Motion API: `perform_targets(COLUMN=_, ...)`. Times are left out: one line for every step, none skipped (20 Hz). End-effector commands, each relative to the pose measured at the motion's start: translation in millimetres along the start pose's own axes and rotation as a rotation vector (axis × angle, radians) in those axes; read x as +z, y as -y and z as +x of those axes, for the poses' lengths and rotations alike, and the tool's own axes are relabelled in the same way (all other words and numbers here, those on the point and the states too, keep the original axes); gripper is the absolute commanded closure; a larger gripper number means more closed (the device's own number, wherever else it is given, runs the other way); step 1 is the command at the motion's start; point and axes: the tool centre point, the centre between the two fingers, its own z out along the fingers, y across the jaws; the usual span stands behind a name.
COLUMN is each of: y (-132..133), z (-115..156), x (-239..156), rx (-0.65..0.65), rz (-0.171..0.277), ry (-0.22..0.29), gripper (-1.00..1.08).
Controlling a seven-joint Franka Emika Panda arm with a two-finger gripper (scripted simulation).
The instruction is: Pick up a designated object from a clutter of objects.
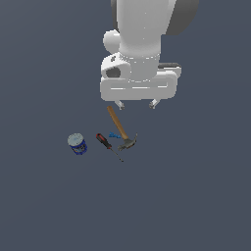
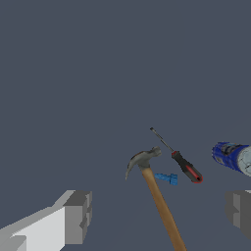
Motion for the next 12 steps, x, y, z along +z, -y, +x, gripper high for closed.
perform_targets(y=0, z=0, x=0, rx=0.0, rz=0.0, ry=0.0, gripper=-0.92)
perform_targets(y=0, z=0, x=0, rx=-0.001, rz=0.0, ry=0.0, gripper=-0.92)
perform_targets(y=1, z=1, x=0, rx=-0.005, rz=-0.001, ry=0.0, gripper=-0.92)
perform_targets(y=2, z=1, x=1, rx=-0.01, rz=-0.002, ry=-0.001, gripper=-0.92)
perform_targets(y=3, z=2, x=1, rx=-0.018, rz=-0.003, ry=-0.002, gripper=-0.92)
perform_targets(y=5, z=3, x=2, rx=-0.029, rz=-0.005, ry=-0.002, gripper=-0.92)
perform_targets(y=7, z=5, x=3, rx=-0.04, rz=-0.007, ry=-0.003, gripper=-0.92)
perform_targets(y=9, z=6, x=3, rx=-0.051, rz=-0.009, ry=-0.004, gripper=-0.92)
perform_targets(y=10, z=6, x=3, rx=-0.058, rz=-0.01, ry=-0.005, gripper=-0.92)
perform_targets(y=12, z=7, x=3, rx=-0.064, rz=-0.011, ry=-0.005, gripper=-0.92)
perform_targets(y=12, z=7, x=3, rx=-0.067, rz=-0.011, ry=-0.006, gripper=-0.92)
perform_targets(y=13, z=7, x=3, rx=-0.067, rz=-0.011, ry=-0.006, gripper=-0.92)
